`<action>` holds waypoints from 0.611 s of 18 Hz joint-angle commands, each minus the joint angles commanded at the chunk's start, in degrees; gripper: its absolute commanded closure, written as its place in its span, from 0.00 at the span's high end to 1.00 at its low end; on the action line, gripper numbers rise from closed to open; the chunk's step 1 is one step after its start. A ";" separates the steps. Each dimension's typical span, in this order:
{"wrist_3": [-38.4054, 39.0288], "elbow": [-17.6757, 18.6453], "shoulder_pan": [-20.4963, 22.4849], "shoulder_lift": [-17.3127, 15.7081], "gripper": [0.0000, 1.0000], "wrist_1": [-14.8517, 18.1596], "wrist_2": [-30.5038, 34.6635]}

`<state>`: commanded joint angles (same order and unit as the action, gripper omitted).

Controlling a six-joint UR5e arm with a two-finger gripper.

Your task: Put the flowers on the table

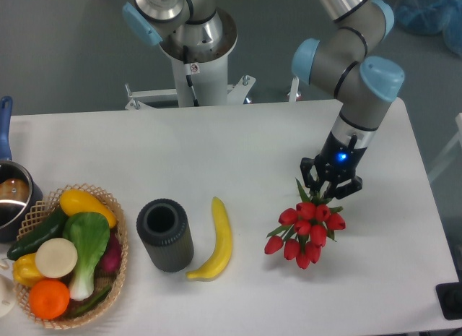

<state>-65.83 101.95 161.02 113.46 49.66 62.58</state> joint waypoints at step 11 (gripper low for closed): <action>-0.35 -1.32 0.09 0.71 0.90 -0.26 -0.09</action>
<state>-66.18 100.63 161.10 114.17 49.39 62.49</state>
